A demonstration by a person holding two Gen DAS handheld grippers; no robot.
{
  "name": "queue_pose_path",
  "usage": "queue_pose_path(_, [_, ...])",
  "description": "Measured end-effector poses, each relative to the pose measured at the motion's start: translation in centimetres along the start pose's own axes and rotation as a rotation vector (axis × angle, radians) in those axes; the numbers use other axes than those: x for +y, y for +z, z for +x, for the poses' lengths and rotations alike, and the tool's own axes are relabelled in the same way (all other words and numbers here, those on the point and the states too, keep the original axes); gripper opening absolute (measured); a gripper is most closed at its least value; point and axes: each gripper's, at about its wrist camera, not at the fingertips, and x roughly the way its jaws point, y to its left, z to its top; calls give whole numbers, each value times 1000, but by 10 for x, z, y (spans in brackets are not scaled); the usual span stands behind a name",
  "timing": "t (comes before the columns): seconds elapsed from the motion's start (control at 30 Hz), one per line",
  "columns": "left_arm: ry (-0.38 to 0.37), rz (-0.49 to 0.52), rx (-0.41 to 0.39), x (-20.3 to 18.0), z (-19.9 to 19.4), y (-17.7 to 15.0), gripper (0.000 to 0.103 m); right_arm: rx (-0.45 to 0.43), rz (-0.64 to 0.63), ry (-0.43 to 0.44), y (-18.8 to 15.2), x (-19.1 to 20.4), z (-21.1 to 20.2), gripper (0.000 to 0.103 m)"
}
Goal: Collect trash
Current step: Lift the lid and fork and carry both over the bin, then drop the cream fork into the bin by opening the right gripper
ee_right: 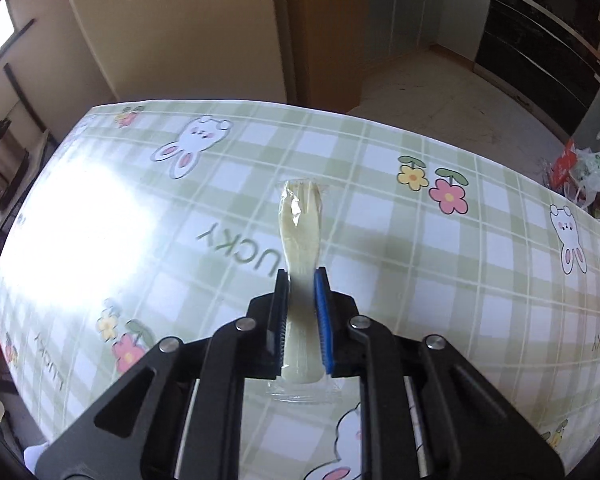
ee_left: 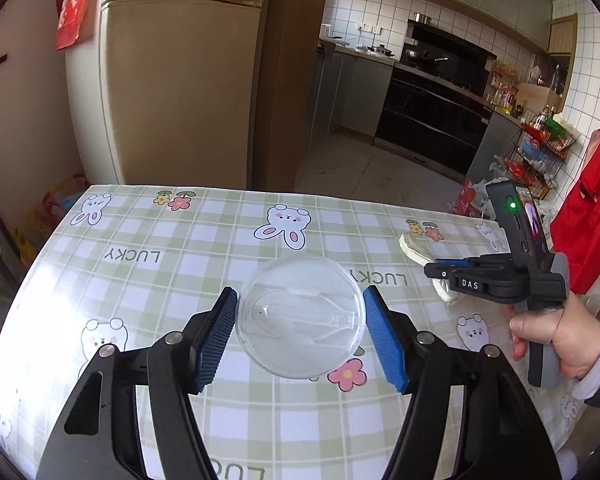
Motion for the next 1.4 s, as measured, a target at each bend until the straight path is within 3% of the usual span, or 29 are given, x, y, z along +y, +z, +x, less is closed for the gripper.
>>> queue_pose_path(0.17, [0,-9,-46,-18,-60,-21,63,-103,-109,77,-37,44,-69,17])
queue_pose_path(0.4, [-8,-21,-96,-38,-145,-56,63,-210,-154,174,-96,83,-156,17])
queue_pose_path(0.63, [4,-32,-112,-45,-217,-104,63,-293,-159,267,-165,102,-231,17])
queue_pose_path(0.73, [-4,-90,-114,-42,-244,-125,63,-310,-174,278,-193,107,-253,17])
queue_pose_path(0.9, [-27,-180,-115,-38,-278,-154,63,-331,-138,319,-234,107,-278,17])
queue_pose_path(1.4, [-19,-109,-94,-63,-333,-224,63,-304,-130,349,-340,133,-290,17])
